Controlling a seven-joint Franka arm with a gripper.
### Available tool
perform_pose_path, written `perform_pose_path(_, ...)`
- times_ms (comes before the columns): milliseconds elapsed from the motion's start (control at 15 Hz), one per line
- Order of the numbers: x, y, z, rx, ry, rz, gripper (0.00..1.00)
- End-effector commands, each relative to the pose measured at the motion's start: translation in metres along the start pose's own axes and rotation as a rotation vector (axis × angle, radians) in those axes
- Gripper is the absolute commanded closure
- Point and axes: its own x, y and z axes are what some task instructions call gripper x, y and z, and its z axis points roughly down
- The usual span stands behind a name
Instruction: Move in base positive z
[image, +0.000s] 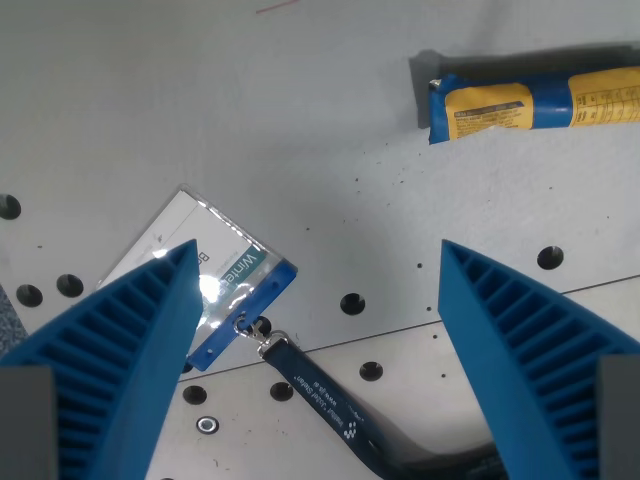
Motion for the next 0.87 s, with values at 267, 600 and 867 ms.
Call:
perform_pose_path(267,0.000,0.000,-0.022,0.001,0.004,0.000,0.00)
perform_pose_path(600,0.000,0.001,-0.047,0.001,0.004,0.000,0.00)
perform_pose_path(867,0.001,0.001,-0.067,0.001,0.004,0.000,0.00)
